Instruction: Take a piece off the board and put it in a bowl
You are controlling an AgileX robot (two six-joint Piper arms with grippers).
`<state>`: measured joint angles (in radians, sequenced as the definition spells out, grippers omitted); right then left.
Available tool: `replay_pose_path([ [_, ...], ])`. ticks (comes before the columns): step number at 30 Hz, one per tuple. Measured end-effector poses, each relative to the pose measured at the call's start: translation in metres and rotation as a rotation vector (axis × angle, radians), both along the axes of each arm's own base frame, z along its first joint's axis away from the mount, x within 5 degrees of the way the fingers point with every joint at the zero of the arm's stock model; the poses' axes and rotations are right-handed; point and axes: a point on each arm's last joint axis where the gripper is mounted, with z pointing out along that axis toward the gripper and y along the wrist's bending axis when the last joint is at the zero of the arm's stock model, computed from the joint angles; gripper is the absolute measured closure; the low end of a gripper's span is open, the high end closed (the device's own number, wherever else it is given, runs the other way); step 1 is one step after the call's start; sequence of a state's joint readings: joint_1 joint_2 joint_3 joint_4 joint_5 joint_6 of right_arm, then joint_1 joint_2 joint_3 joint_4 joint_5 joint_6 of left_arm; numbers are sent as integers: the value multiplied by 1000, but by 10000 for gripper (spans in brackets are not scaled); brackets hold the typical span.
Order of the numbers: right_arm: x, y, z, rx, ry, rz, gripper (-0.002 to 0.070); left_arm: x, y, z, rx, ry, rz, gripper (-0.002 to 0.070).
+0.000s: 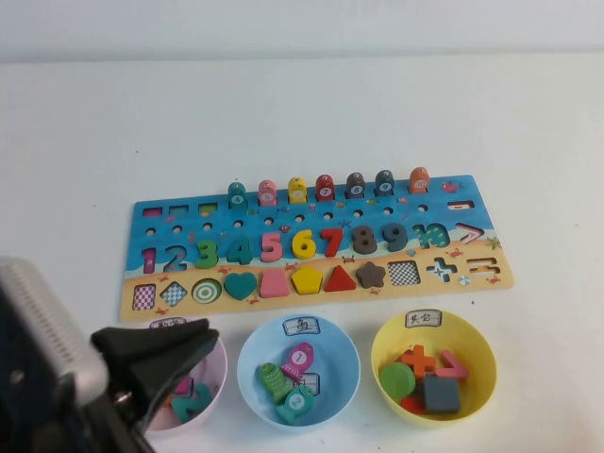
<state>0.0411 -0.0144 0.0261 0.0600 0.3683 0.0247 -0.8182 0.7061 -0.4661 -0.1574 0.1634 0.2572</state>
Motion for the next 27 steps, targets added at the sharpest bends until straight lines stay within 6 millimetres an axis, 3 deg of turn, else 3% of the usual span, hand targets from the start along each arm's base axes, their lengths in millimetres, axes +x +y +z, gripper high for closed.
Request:
replay_pose_path([
  [5,0,0,0,0,0,0,694,-14,21,-28,-154,-110,47,677],
  [11,0,0,0,0,0,0,694,-20,28,-53,-179,-82,67,677],
  [22,0,0,0,0,0,0,694,-21,29,-57,-172,-54,70,678],
  [27,0,0,0,0,0,0,694,-22,34,-53,-152,-184,68,678],
])
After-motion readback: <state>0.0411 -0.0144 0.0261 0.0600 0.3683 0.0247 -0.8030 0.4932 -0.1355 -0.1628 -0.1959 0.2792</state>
